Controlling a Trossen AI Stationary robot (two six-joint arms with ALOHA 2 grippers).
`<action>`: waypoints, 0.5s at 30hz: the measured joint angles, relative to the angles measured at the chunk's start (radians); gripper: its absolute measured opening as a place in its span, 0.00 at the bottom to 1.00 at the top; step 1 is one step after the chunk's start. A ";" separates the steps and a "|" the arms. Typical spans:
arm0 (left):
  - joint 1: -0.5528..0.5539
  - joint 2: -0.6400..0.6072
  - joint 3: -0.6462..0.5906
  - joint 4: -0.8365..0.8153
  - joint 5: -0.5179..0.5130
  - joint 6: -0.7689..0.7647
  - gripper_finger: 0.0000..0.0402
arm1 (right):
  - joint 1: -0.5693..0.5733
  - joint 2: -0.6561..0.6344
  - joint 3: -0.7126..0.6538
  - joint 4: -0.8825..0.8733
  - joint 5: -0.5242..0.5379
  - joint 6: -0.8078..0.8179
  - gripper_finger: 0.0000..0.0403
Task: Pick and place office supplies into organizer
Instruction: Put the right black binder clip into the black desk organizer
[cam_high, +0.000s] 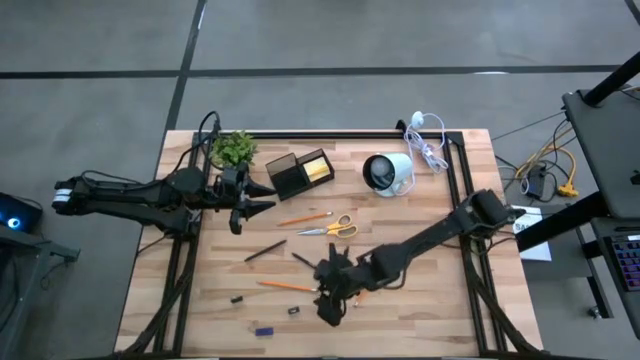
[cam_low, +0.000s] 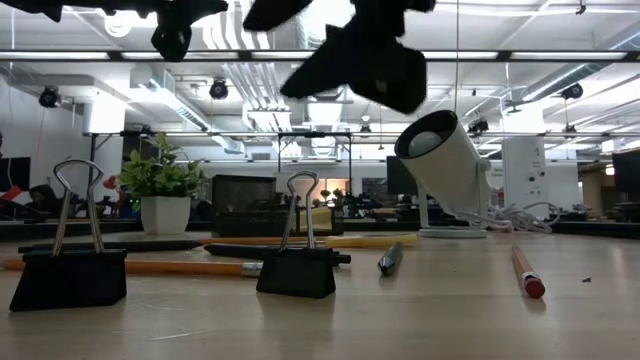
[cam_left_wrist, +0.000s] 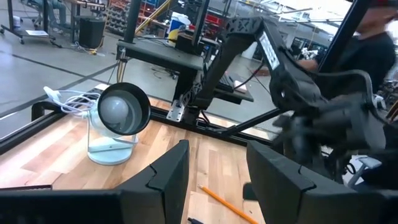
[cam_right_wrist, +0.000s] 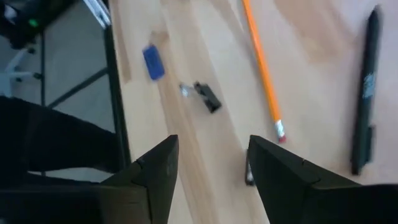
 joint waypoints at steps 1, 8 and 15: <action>0.000 0.000 0.000 0.000 0.001 0.000 0.36 | 0.004 0.012 0.005 -0.005 0.007 0.012 0.46; 0.000 -0.002 0.000 -0.001 0.003 0.000 0.36 | 0.002 0.033 0.029 -0.048 0.023 0.047 0.49; 0.000 0.001 0.000 -0.001 0.002 0.000 0.36 | 0.017 0.063 0.025 -0.100 0.020 0.063 0.49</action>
